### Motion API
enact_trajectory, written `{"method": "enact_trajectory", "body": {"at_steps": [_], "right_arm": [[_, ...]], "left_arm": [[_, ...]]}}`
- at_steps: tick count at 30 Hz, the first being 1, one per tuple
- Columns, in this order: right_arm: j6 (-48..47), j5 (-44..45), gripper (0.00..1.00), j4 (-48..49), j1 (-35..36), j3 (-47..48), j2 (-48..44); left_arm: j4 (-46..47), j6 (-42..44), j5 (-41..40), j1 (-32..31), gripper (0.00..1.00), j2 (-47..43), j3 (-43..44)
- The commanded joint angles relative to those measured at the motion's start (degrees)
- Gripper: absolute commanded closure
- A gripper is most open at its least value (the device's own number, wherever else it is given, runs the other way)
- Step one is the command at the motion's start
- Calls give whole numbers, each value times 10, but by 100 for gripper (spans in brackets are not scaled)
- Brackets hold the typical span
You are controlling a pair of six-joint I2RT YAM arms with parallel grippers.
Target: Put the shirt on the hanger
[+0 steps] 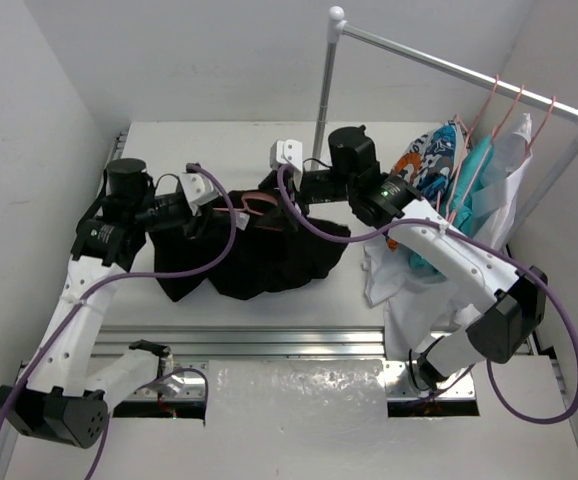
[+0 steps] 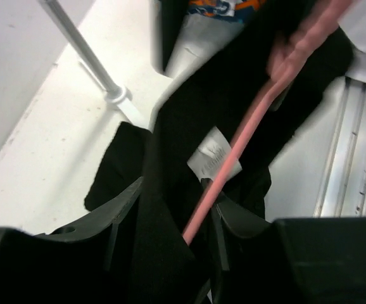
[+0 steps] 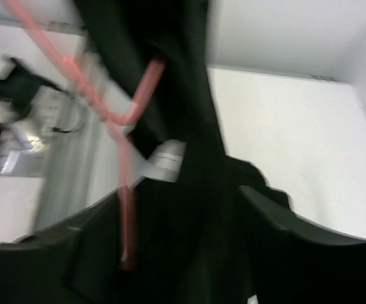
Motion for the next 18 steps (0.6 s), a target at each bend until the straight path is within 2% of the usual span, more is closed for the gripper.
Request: {"method": "enact_trajectory", "body": {"at_steps": [1, 3, 5, 8, 12, 13, 15, 18], "right_arm": [[65, 134, 27, 121, 1, -26, -28], [116, 230, 14, 171, 1, -42, -46], [146, 322, 9, 185, 1, -54, -65], [166, 346, 8, 190, 1, -66, -102], [197, 331, 7, 183, 1, -74, -132], [197, 321, 8, 176, 1, -78, -137], [199, 313, 16, 159, 1, -89, -150], [211, 373, 33, 154, 1, -146, -169]], "left_arm": [[73, -57, -32, -7, 100, -38, -22], [92, -79, -74, -7, 100, -50, -43], [101, -89, -119, -7, 100, -53, -56], [114, -113, -153, -7, 100, -53, -70], [146, -165, -174, -7, 100, -54, -82], [153, -170, -180, -7, 100, -55, -83], [167, -180, -190, -7, 100, -60, -86], [176, -190, -199, -7, 100, -63, -84]]}}
